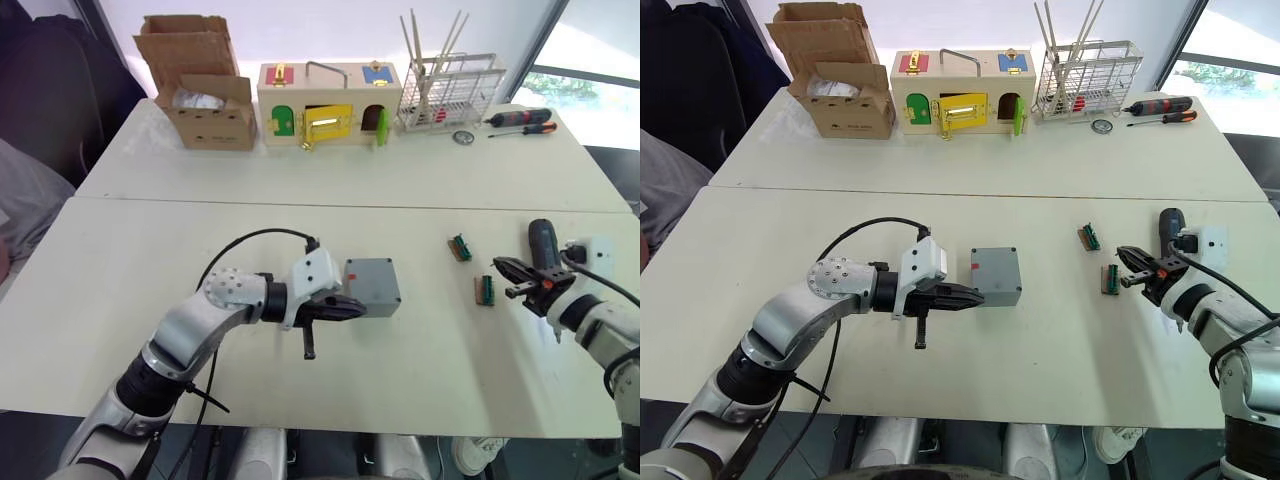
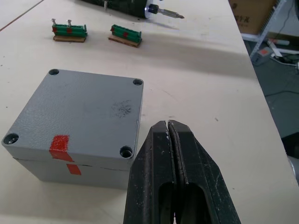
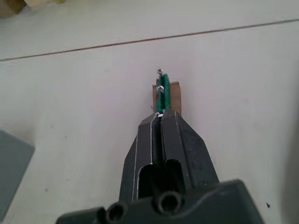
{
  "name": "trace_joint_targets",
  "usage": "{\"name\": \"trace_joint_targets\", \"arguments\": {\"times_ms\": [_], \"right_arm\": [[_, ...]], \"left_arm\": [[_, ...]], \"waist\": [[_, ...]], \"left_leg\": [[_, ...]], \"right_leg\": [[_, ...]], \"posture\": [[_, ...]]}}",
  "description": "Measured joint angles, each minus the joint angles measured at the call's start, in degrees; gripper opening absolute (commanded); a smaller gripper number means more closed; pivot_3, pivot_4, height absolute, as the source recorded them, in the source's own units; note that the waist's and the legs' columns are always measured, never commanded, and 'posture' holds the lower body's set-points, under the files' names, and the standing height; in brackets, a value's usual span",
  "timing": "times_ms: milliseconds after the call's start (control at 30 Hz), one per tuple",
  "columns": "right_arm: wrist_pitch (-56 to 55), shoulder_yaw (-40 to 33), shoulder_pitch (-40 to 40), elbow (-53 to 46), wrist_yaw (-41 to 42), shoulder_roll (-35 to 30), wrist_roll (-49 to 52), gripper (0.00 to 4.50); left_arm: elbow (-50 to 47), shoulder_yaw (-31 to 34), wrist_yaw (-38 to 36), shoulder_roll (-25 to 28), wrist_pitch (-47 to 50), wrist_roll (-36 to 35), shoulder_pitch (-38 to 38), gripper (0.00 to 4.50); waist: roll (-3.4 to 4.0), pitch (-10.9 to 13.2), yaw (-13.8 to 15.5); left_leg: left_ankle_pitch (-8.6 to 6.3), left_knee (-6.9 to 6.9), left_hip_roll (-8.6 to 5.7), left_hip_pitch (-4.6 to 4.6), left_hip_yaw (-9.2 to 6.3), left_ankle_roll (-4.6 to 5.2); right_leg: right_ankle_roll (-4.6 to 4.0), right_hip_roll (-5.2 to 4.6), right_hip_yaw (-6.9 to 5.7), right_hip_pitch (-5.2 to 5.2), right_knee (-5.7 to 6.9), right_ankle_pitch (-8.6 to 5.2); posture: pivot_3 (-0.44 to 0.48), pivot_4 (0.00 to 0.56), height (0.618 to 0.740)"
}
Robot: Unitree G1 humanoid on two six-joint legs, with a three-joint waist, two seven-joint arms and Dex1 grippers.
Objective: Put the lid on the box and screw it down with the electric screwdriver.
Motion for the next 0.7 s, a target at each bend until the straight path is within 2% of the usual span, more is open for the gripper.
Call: {"name": "trace_joint_targets", "arguments": {"times_ms": [133, 267, 533, 700], "right_arm": [[3.44, 0.95, -2.98, -2.89, 1.20, -1.04, 3.06, 0.03], [5.70, 6.31, -9.34, -7.73, 3.44, -1.46, 6.86, 0.03], [7.67, 17.34, -14.06, -6.97, 7.11, 0.46, 8.98, 0.03], [6.58, 19.60, -15.51, -5.24, 7.61, 0.95, 7.97, 0.03]], "left_arm": [[1.10, 1.00, -0.22, 0.99, -0.21, -0.21, -0.67, 0.00], [4.23, 6.40, -0.05, 3.22, 0.23, -1.32, -2.01, 0.00], [5.81, 9.25, -0.06, 5.62, 0.93, -2.04, -0.10, 0.00], [4.08, 9.21, 0.74, 5.63, 2.04, -2.56, 0.98, 0.00]], "waist": [[0.02, 0.01, -0.19], [0.00, 0.01, -0.98], [-0.02, 0.02, -1.43], [-0.03, 0.02, -1.40]], "left_leg": [[0.00, -0.01, 0.03, 0.00, -0.01, 0.00], [0.00, -0.10, 0.07, 0.02, -0.03, 0.00], [0.03, -0.11, 0.08, -0.03, 0.04, -0.05], [0.09, -0.11, 0.08, -0.03, 0.04, -0.16]], "right_leg": [[0.00, 0.01, 0.00, -0.03, 0.02, 0.00], [0.00, 0.06, -0.01, -0.04, 0.00, -0.01], [0.02, -0.02, 0.01, -0.04, -0.09, 0.00], [0.02, -0.02, 0.01, -0.04, -0.08, 0.00]], "posture": [[0.000, 0.150, 0.728], [0.000, 0.150, 0.728], [0.000, 0.150, 0.728], [0.000, 0.150, 0.728]]}}
